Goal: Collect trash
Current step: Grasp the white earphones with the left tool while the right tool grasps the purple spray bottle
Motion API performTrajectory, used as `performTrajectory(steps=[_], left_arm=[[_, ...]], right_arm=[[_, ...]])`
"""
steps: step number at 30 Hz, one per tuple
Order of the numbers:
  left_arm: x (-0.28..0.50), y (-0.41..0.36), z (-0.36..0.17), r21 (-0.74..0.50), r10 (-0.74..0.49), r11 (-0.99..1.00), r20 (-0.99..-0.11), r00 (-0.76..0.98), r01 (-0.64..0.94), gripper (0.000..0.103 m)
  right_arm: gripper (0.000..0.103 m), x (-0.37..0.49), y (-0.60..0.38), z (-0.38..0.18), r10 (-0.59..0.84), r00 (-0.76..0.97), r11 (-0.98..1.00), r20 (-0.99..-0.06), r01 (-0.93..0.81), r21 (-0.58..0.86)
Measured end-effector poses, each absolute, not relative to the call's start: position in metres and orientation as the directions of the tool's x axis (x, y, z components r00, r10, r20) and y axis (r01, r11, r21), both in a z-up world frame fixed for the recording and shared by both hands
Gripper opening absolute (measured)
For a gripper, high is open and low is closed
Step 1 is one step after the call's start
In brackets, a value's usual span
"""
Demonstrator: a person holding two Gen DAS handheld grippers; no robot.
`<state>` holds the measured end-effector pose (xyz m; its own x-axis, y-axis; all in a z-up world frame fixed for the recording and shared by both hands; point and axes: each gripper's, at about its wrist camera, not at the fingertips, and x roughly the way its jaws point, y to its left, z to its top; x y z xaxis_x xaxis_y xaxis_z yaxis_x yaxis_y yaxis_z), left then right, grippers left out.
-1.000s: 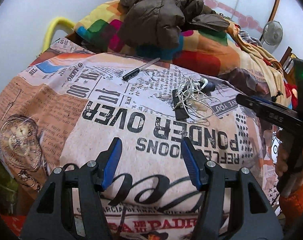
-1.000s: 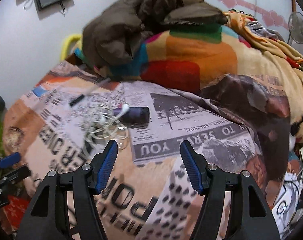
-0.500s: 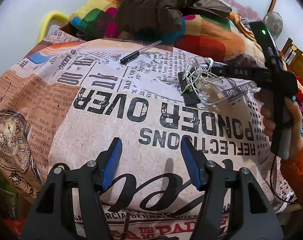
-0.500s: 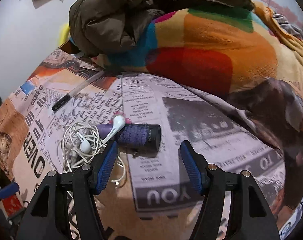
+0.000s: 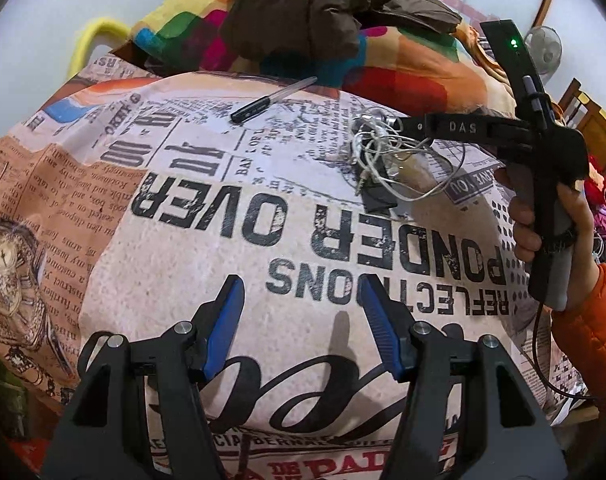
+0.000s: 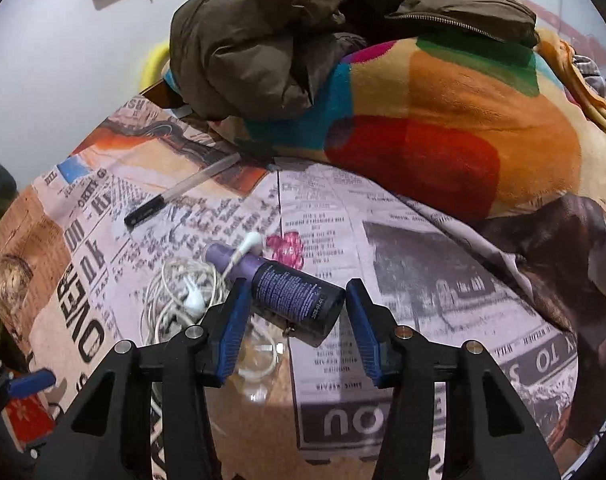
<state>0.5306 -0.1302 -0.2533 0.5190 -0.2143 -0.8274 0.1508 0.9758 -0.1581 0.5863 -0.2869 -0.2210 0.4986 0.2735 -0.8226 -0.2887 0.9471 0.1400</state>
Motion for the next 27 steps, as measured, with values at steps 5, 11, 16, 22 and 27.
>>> performTrajectory(steps=[5, 11, 16, 22, 27], left_arm=[[0.539, -0.143, -0.25, -0.193, -0.264, 0.963, -0.819, 0.509, 0.188, 0.06], [0.563, -0.161, -0.242, -0.251, -0.324, 0.945, -0.801, 0.504, 0.21, 0.06], [0.593, -0.175, -0.239, -0.325, -0.39, 0.921, -0.782, 0.487, 0.216, 0.06], [0.61, -0.205, -0.248, -0.283, -0.384, 0.919, -0.799, 0.464, 0.274, 0.06], [0.605, -0.224, -0.255, -0.093, -0.244, 0.95, -0.817, 0.523, 0.298, 0.036]], right_arm=[[0.045, 0.569, -0.299, -0.221, 0.249, 0.501, 0.955, -0.829, -0.27, 0.123], [0.045, 0.537, -0.318, -0.221, 0.21, 0.522, 0.958, -0.827, -0.278, 0.067], [0.046, 0.517, -0.329, -0.22, 0.215, 0.513, 0.956, -0.831, -0.286, 0.071], [0.046, 0.503, -0.34, -0.218, 0.268, 0.462, 0.938, -0.845, -0.326, 0.118], [0.053, 0.507, -0.343, -0.21, 0.274, 0.493, 0.932, -0.826, -0.348, 0.101]])
